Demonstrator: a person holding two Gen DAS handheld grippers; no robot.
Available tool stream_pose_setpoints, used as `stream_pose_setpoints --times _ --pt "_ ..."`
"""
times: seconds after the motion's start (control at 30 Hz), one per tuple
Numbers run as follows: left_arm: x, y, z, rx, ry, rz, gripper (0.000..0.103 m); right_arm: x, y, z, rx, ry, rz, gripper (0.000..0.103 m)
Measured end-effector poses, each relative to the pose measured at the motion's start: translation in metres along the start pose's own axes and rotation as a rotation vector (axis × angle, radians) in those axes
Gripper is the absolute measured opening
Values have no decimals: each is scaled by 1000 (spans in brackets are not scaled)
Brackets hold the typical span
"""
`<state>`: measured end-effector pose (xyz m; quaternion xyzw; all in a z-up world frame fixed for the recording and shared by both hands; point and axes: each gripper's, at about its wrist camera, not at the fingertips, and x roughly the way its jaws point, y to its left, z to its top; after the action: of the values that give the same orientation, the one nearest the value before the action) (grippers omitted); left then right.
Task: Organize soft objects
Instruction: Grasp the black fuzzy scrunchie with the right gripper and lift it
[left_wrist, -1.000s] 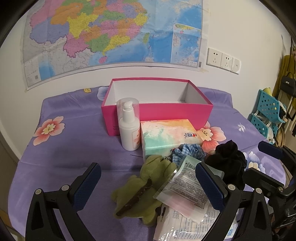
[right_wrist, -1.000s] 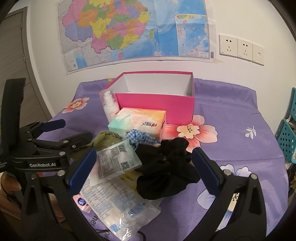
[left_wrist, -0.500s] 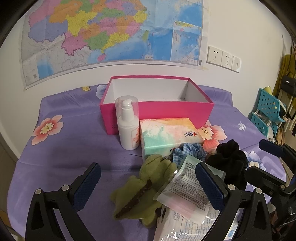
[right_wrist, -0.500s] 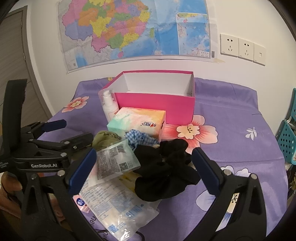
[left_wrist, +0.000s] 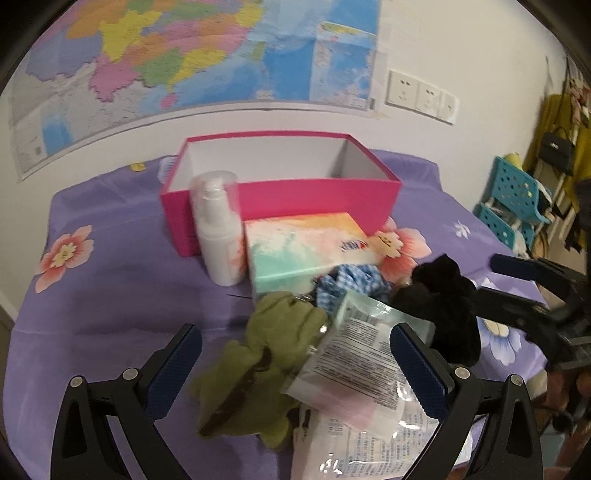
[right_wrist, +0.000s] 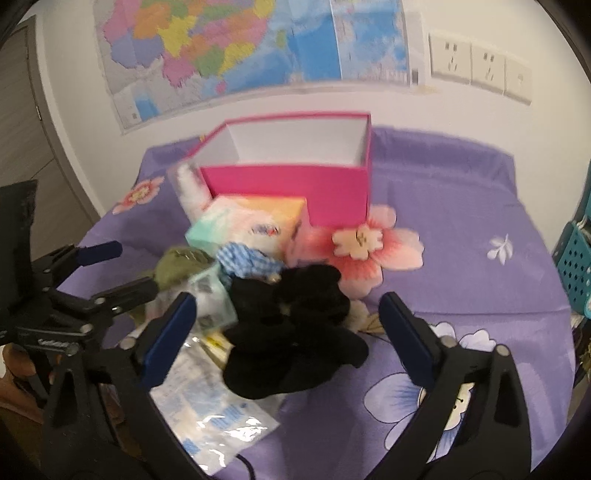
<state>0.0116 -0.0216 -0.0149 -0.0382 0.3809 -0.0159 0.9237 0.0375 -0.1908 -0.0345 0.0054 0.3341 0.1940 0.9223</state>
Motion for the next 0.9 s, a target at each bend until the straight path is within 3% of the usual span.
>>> stream_pose_setpoints --times 0.17,0.2,0.3,0.37,0.43,0.63,0.9 --pt "8 -9 1 29 33 -39 103 24 -16 -3 23 105 39 69" --pt "10 -11 1 33 37 -45 103 27 -17 -3 28 117 45 68" --pt "15 -15 2 49 54 -73 103 28 -22 -2 22 113 47 54" --pt "18 -16 3 52 64 -98 103 26 -25 0 28 112 74 26" --pt "21 -18 4 62 71 -111 102 29 -27 2 21 123 60 17" --pt "21 -26 12 103 70 -198 97 19 -27 10 32 75 118 12" --pt "31 -35 32 113 114 -388 79 -5 -18 37 24 -30 204 10"
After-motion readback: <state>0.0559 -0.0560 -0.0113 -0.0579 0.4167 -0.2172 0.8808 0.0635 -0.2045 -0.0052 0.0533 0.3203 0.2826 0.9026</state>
